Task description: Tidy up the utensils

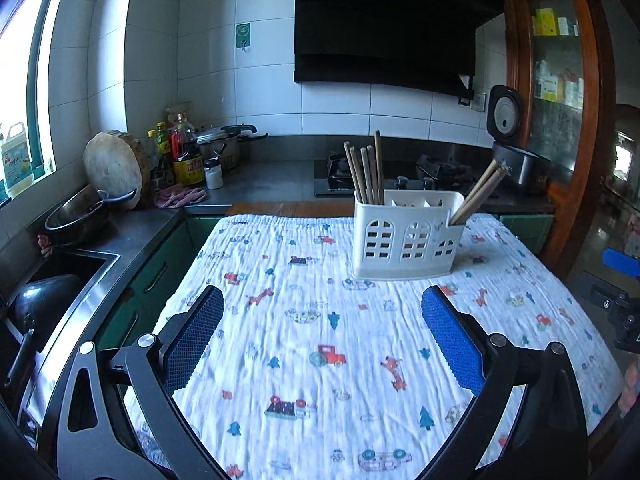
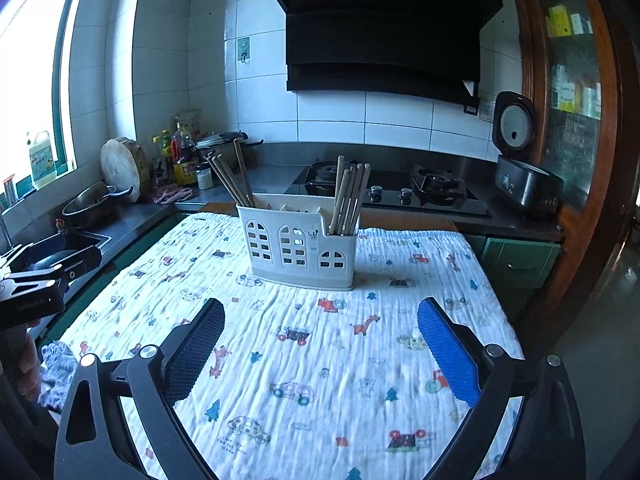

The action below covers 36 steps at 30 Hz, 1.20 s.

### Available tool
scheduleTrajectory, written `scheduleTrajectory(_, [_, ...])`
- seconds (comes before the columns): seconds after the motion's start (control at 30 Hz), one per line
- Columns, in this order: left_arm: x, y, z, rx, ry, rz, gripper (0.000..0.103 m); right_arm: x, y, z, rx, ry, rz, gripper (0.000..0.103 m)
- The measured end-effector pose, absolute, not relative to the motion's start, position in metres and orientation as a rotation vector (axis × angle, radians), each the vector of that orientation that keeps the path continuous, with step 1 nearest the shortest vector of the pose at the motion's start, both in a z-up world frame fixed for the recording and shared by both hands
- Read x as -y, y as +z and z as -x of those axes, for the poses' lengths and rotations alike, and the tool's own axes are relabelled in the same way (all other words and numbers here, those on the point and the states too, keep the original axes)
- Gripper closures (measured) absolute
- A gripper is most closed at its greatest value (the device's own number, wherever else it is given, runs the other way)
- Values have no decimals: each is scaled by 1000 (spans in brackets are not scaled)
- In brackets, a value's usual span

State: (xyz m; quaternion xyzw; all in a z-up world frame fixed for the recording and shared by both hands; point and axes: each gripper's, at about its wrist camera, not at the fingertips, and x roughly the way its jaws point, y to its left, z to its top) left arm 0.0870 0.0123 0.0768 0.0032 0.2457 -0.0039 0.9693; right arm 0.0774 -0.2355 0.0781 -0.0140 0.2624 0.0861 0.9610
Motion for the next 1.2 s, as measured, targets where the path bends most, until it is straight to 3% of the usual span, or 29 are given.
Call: scheduleTrajectory(1.2, [-3, 48, -49, -520, -86, -31, 5, 225, 50, -46, -557, 148, 24, 7])
